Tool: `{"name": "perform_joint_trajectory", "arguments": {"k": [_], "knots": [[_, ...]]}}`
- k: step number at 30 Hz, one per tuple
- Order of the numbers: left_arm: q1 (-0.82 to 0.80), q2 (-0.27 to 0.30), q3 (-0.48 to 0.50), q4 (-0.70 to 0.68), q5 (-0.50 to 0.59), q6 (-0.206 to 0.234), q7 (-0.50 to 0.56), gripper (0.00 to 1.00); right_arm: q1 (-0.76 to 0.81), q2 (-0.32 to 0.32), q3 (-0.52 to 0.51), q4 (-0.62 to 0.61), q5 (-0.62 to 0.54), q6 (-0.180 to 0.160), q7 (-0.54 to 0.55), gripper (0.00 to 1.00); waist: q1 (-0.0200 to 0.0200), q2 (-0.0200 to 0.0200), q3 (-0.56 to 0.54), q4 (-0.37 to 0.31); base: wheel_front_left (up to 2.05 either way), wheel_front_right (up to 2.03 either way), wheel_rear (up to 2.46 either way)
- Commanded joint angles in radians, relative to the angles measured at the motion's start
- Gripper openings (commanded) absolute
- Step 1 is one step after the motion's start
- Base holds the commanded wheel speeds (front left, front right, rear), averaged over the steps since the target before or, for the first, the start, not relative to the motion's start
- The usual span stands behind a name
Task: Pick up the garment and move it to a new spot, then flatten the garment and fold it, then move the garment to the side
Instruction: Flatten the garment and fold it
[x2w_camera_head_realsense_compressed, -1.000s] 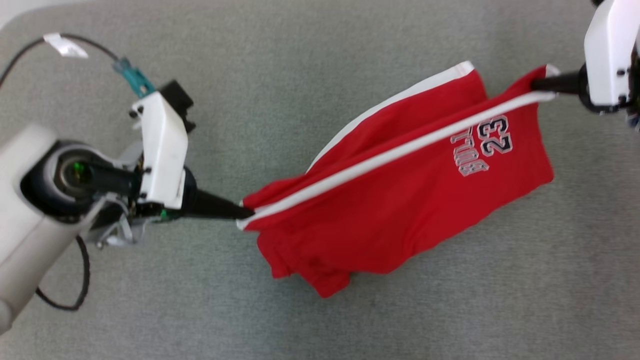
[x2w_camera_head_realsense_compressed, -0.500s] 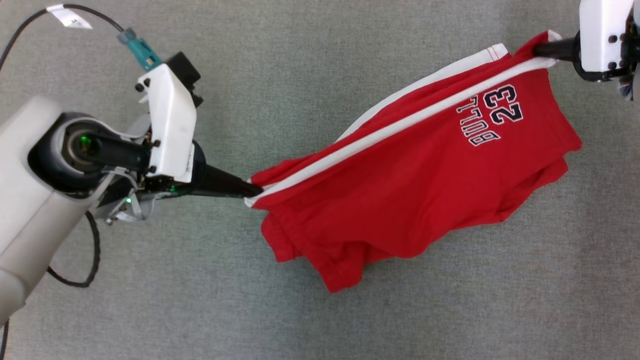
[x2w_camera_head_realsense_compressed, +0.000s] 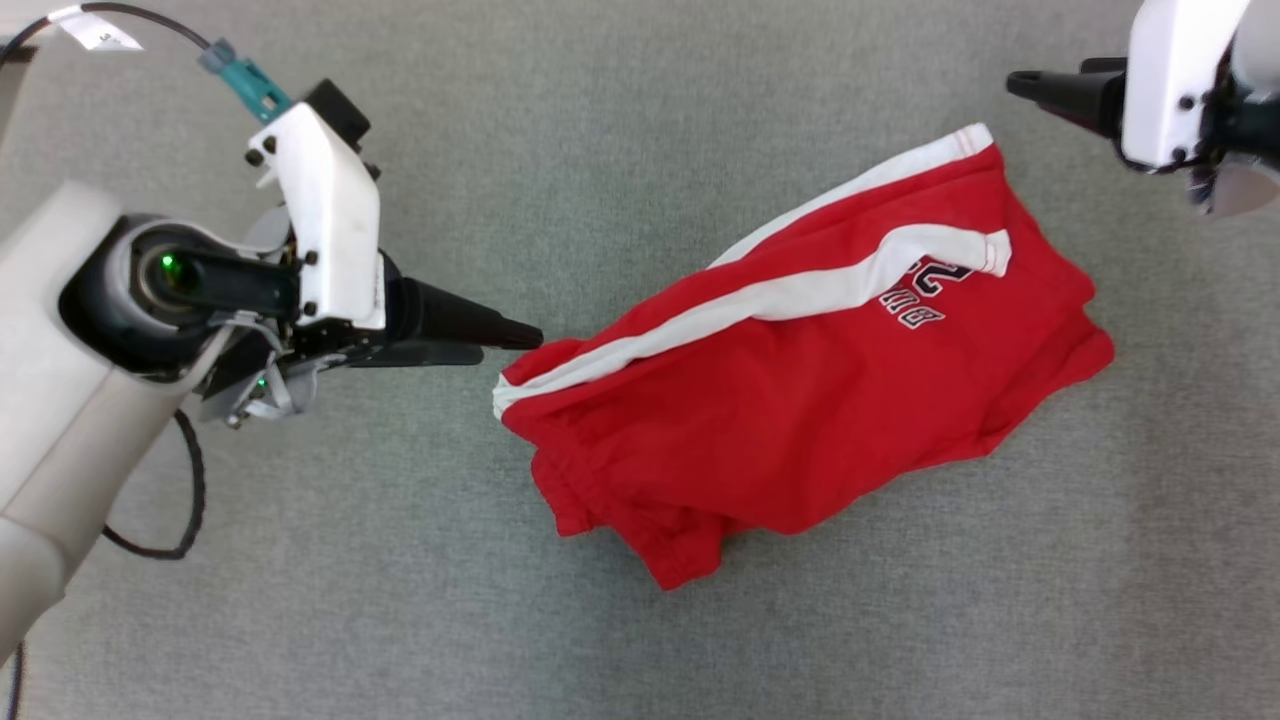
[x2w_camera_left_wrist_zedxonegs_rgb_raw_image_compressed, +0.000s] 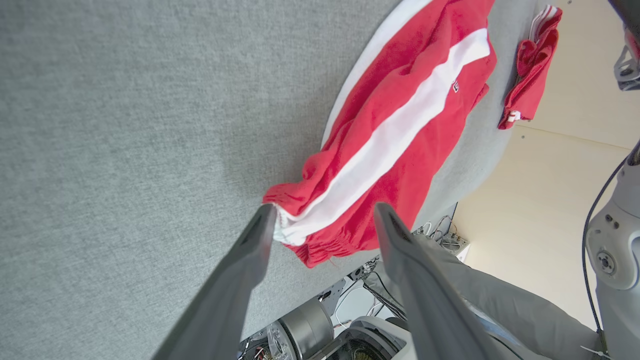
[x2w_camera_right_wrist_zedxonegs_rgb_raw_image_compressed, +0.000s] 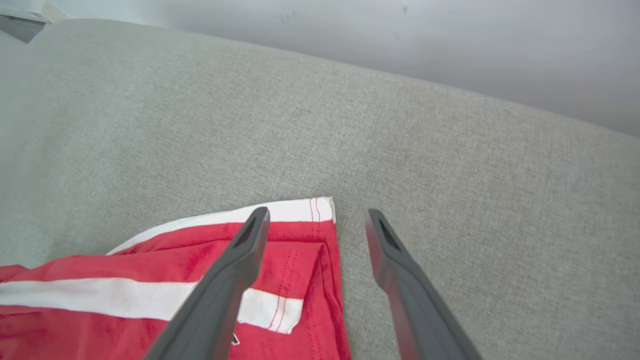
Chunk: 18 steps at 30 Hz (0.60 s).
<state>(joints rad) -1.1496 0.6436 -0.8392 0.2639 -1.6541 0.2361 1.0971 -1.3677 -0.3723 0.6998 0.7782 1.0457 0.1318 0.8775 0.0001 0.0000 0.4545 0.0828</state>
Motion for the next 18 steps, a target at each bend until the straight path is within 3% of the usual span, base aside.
{"name": "perform_joint_trajectory", "arguments": {"k": [1,3,7,8,10,13,15,18], "knots": [[0.01,0.004,0.008,0.008,0.008,-0.014,-0.017,1.0,0.031,-0.005,0.006,-0.029,-0.016,-0.003,-0.05,1.0,-0.0001,0.0,-0.031,-0.006,0.0,0.0,0.0],[0.013,0.004,0.025,0.013,0.026,-0.039,-0.07,1.0,0.058,-0.015,0.013,-0.067,-0.022,-0.003,-0.121,1.0,-0.0001,0.0,-0.055,-0.009,0.0,0.0,0.0],[0.036,-0.004,0.057,0.017,0.102,-0.146,-0.245,1.0,0.125,-0.044,0.021,-0.142,-0.037,-0.003,-0.324,1.0,-0.0001,0.0,-0.106,-0.011,0.0,0.0,0.0],[0.036,-0.004,0.057,0.017,0.102,-0.146,-0.245,1.0,0.125,-0.044,0.021,-0.142,-0.037,-0.003,-0.324,1.0,-0.0001,0.0,-0.106,-0.011,0.0,0.0,0.0],[0.049,-0.005,0.067,0.016,0.164,-0.204,-0.355,1.0,0.161,-0.057,0.033,-0.177,-0.047,-0.003,-0.423,1.0,-0.0001,0.0,-0.128,-0.011,0.0,0.0,0.0],[0.089,-0.015,0.08,0.016,0.274,-0.258,-0.558,1.0,0.219,-0.083,0.045,-0.214,-0.072,-0.003,-0.582,1.0,-0.0001,0.0,-0.161,-0.007,0.0,0.0,0.0],[0.117,0.0,0.073,0.015,0.376,-0.262,-0.694,1.0,0.262,-0.098,0.054,-0.226,-0.095,-0.003,-0.684,1.0,-0.0001,0.0,-0.182,-0.004,0.0,0.0,0.0],[0.192,-0.016,0.091,0.01,0.453,-0.217,-0.878,1.0,0.335,-0.097,0.026,-0.226,-0.089,-0.003,-0.851,1.0,-0.0001,0.0,-0.217,0.002,0.0,0.0,0.0]]}}
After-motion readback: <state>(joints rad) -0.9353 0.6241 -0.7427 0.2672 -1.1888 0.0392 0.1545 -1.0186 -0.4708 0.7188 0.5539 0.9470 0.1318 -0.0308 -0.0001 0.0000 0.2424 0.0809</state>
